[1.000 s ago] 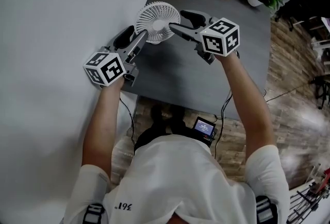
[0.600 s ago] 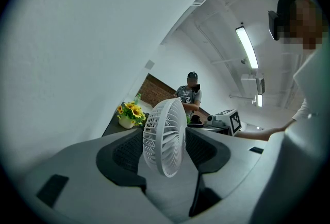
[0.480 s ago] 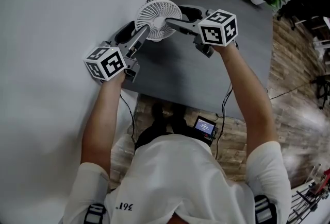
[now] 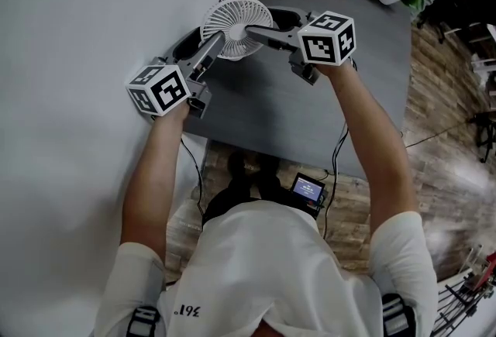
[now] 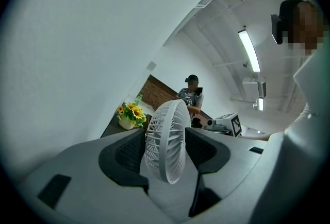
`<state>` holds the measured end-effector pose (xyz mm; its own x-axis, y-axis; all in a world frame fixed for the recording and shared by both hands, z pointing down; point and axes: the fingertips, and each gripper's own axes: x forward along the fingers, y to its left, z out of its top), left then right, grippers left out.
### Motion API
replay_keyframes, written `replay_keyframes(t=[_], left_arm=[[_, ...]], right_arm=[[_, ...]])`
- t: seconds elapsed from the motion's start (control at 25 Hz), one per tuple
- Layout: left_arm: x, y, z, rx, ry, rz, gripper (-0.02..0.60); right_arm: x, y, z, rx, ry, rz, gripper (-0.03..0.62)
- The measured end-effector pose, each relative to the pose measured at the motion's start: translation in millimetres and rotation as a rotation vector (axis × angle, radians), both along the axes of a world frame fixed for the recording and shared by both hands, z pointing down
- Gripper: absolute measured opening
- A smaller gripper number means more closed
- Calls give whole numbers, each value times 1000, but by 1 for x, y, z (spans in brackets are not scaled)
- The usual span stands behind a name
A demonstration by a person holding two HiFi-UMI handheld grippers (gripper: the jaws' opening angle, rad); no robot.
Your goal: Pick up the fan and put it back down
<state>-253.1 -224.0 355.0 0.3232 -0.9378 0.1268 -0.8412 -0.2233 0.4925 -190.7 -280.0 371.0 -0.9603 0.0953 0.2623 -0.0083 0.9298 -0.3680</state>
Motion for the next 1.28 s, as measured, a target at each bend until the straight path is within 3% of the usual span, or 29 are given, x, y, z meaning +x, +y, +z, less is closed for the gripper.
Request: replay_keyframes(t=[0.48, 1.28], left_arm=[[-1, -3, 4, 3, 3, 0, 255], [4, 2, -17, 75, 6, -6, 255]], right_arm=[[-1, 1, 0, -5, -19, 8, 265], [5, 4, -27, 23, -56, 51, 265]])
